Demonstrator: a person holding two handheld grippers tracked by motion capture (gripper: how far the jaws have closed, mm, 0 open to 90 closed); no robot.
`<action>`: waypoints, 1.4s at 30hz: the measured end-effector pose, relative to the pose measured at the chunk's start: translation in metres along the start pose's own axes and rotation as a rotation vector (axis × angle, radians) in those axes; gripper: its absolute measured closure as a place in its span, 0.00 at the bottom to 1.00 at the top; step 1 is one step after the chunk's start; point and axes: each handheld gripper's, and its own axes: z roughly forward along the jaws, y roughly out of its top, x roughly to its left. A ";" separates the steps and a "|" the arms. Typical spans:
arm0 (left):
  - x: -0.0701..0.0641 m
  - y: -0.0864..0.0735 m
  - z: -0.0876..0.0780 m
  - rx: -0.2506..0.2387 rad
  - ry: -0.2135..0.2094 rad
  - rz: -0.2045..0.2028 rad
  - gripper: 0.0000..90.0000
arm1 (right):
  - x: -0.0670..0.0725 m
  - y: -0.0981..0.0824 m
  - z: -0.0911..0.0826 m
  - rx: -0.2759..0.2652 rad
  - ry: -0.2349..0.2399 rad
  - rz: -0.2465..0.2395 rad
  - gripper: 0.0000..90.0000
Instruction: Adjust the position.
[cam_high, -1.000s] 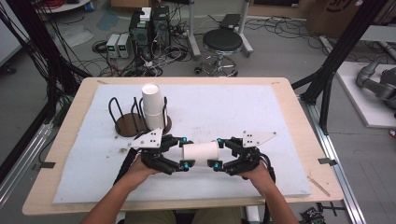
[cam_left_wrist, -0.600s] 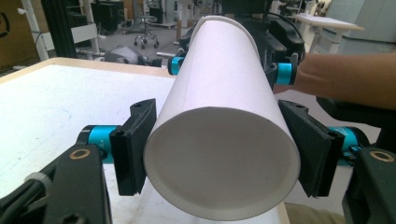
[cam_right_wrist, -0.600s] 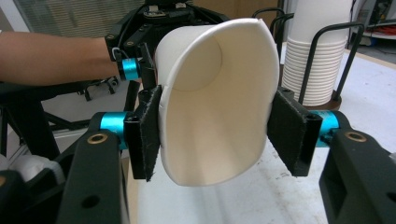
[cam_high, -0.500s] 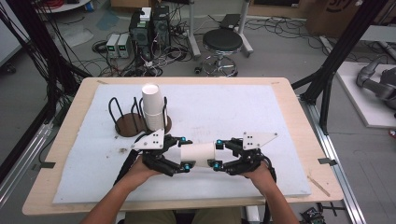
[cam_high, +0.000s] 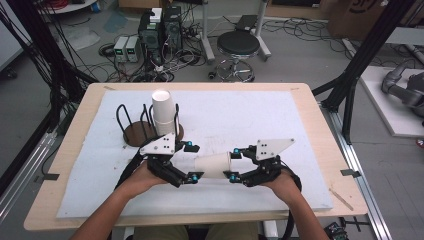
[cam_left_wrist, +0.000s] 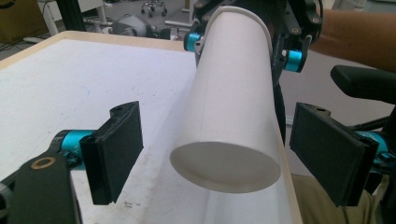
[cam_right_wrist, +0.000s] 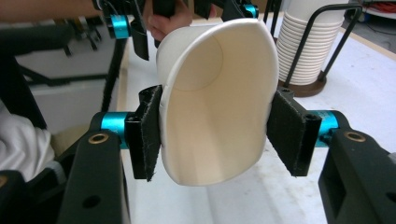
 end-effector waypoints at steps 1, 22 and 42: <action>0.000 0.000 0.000 0.000 0.000 0.000 0.19 | 0.000 0.000 0.000 0.000 0.000 0.000 0.46; -0.001 0.017 0.017 0.186 -0.014 0.101 0.20 | 0.002 0.058 0.011 0.296 -0.041 -0.142 0.44; -0.002 0.006 0.041 0.335 -0.058 0.103 0.37 | 0.011 0.069 0.039 0.522 -0.028 -0.191 0.42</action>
